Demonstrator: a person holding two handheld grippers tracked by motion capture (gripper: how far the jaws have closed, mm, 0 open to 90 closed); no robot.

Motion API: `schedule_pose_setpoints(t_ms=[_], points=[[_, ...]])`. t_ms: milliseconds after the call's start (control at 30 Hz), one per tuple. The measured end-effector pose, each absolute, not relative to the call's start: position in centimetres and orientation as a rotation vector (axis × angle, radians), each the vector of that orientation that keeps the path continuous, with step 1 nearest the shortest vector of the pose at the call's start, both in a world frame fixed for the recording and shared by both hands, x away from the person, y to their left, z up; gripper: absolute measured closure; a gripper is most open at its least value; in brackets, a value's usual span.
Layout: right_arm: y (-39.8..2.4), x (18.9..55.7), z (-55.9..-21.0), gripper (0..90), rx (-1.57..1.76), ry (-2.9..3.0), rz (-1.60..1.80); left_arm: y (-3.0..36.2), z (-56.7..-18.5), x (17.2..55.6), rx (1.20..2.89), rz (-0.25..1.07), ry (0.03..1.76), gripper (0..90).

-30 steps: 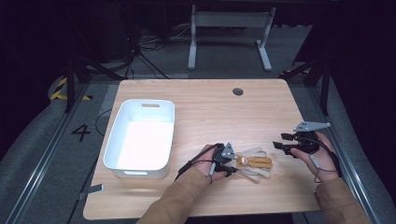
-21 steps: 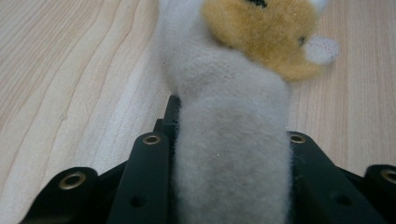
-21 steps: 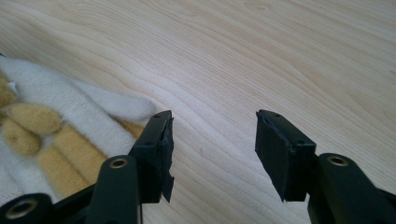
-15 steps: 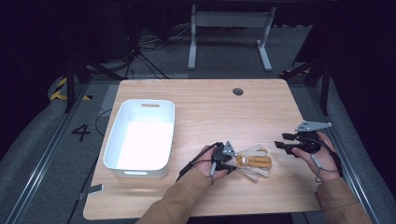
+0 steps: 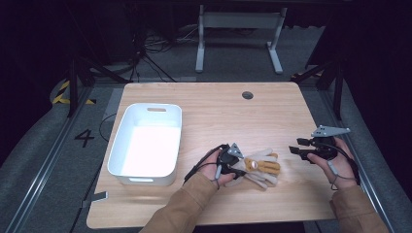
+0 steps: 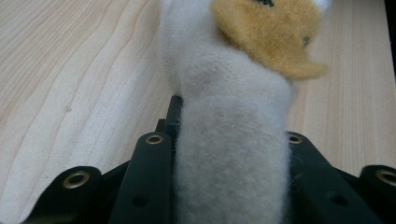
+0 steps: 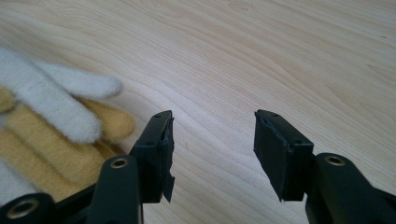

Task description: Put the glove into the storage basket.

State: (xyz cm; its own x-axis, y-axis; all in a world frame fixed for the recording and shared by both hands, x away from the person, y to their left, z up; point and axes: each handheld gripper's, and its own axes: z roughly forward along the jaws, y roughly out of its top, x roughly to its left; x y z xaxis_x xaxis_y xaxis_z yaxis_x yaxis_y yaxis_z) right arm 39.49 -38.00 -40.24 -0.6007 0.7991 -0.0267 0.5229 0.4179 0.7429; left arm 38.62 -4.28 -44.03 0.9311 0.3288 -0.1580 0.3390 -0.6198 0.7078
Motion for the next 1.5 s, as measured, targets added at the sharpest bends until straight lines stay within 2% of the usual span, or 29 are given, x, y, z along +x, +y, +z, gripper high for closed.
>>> schedule_pose_setpoints(t_ms=[233, 1000, 1500], points=[[-38.0, 39.6, -40.3, 48.5, 1.133, 2.306, 0.999, -3.6, -42.7, 38.6, 2.279, -0.055, 0.497, 70.0], [-38.7, 40.0, -40.2, 48.4, 1.171, 2.303, 0.997, -2.0, -39.5, 38.9, 2.272, -0.033, 0.604, 69.8], [-37.5, 42.1, -39.8, 48.5, 1.177, 2.379, 1.002, 0.4, -37.2, 39.9, 2.286, -0.011, 0.765, 69.8]])
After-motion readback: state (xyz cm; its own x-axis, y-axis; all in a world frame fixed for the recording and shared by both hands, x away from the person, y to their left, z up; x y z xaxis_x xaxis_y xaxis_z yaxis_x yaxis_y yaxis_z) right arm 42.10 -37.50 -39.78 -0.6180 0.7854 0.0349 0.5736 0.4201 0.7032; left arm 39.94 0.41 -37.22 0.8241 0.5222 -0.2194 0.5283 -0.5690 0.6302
